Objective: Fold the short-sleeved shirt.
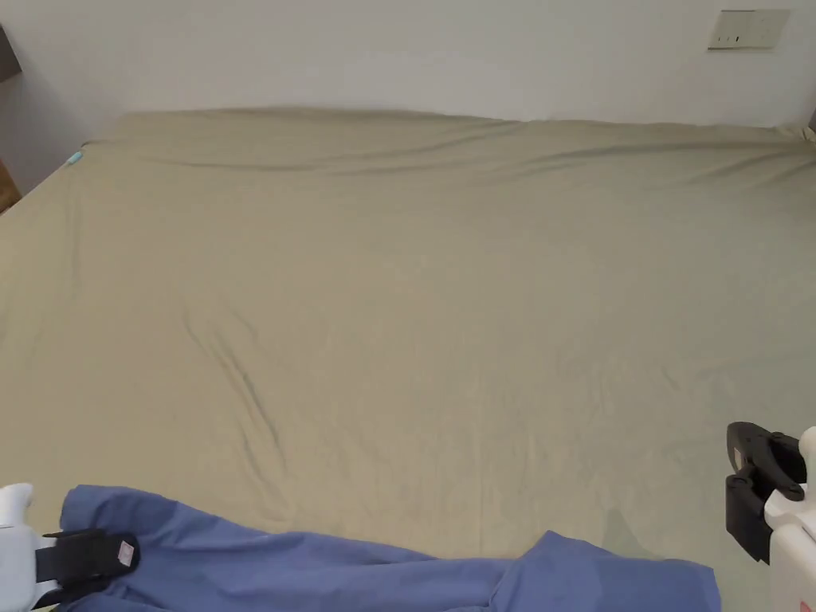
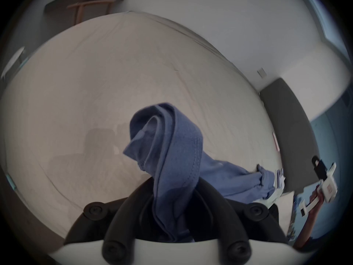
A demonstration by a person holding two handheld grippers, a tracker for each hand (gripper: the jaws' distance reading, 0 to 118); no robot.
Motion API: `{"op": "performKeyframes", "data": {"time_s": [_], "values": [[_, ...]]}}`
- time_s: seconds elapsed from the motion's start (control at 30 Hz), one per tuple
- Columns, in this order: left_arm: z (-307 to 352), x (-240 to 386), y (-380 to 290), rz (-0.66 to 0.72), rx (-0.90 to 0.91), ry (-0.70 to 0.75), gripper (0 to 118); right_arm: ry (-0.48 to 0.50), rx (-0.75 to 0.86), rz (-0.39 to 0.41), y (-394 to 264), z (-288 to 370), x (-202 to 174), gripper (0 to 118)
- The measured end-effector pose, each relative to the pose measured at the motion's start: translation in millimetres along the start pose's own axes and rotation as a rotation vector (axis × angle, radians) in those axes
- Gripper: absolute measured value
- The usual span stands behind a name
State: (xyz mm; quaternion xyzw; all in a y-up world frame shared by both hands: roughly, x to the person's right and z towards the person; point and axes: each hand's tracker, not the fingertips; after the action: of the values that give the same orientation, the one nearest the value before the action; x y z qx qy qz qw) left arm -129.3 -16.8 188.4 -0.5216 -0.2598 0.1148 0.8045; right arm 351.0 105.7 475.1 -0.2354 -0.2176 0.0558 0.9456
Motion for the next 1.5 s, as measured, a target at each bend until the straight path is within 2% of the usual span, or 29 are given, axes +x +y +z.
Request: {"op": "performKeyframes", "data": {"time_s": [0.2, 0.37, 0.53, 0.6, 0.7, 0.73, 0.77, 0.8, 0.83, 0.87, 0.9, 0.93, 1.07, 1.1, 1.13, 1.17, 1.2, 1.23, 1.3, 1.37, 1.5], "values": [[-19, 83, -4, -0.095, -0.095, -0.068, 13, 0.015, 0.01, -0.005, 1, 5, 0, 2], [-73, 125, -14, -0.135, -0.193, -0.135, 13, 0.016, 0.018, -0.023, -1, 8, 7, 2], [-129, 152, -36, -0.126, -0.288, -0.063, 13, 0.005, 0.02, -0.046, -3, 12, 17, 2], [-147, 160, -49, -0.177, -0.294, 0.029, 13, -0.005, 0.022, -0.05, -4, 12, 22, 2], [-156, 168, -60, -0.143, -0.25, 0.065, 17, -0.012, 0.014, -0.069, -7, 9, 28, 2], [-153, 169, -58, -0.133, -0.229, 0.071, 32, -0.014, 0.01, -0.072, -7, 8, 30, 2], [-148, 171, -57, -0.103, -0.226, 0.051, 58, -0.015, 0.006, -0.073, -8, 7, 31, 2], [-145, 167, -54, -0.058, -0.224, -0.018, 100, -0.014, 0.005, -0.072, -8, 6, 30, 2], [-142, 163, -51, 0.022, -0.243, -0.159, 100, -0.014, 0.003, -0.07, -8, 6, 30, 2], [-136, 162, -50, 0.087, -0.258, -0.267, 108, -0.013, 0.003, -0.068, -8, 6, 30, 2], [-130, 163, -48, 0.119, -0.253, -0.311, 118, -0.012, 0.003, -0.066, -8, 6, 30, 2], [-118, 163, -43, 0.133, -0.2, -0.351, 115, -0.012, 0.004, -0.064, -7, 6, 29, 2], [-80, 156, -24, 0.064, -0.085, -0.361, 113, -0.01, 0.012, -0.061, -4, 7, 26, 2], [-72, 154, -22, 0.052, -0.056, -0.343, 106, -0.01, 0.013, -0.059, -3, 7, 25, 2], [-65, 153, -20, 0.037, -0.039, -0.317, 95, -0.01, 0.013, -0.058, -3, 7, 24, 2], [-60, 151, -20, 0.007, -0.02, -0.294, 77, -0.008, 0.014, -0.058, -3, 7, 24, 2], [-58, 149, -21, -0.028, 0.003, -0.268, 45, -0.006, 0.014, -0.058, -2, 8, 22, 2], [-56, 149, -24, -0.07, 0.027, -0.22, 25, -0.004, 0.015, -0.058, -2, 8, 21, 2], [-62, 147, -31, -0.151, 0.067, -0.119, 0, 0.001, 0.017, -0.054, -1, 9, 18, 2], [-71, 149, -43, -0.249, 0.1, -0.051, 0, 0.005, 0.018, -0.047, -1, 10, 15, 2], [-107, 165, -76, -0.417, 0.045, 0.022, 0, 0.008, 0.015, -0.035, -1, 11, 14, 2]]}}
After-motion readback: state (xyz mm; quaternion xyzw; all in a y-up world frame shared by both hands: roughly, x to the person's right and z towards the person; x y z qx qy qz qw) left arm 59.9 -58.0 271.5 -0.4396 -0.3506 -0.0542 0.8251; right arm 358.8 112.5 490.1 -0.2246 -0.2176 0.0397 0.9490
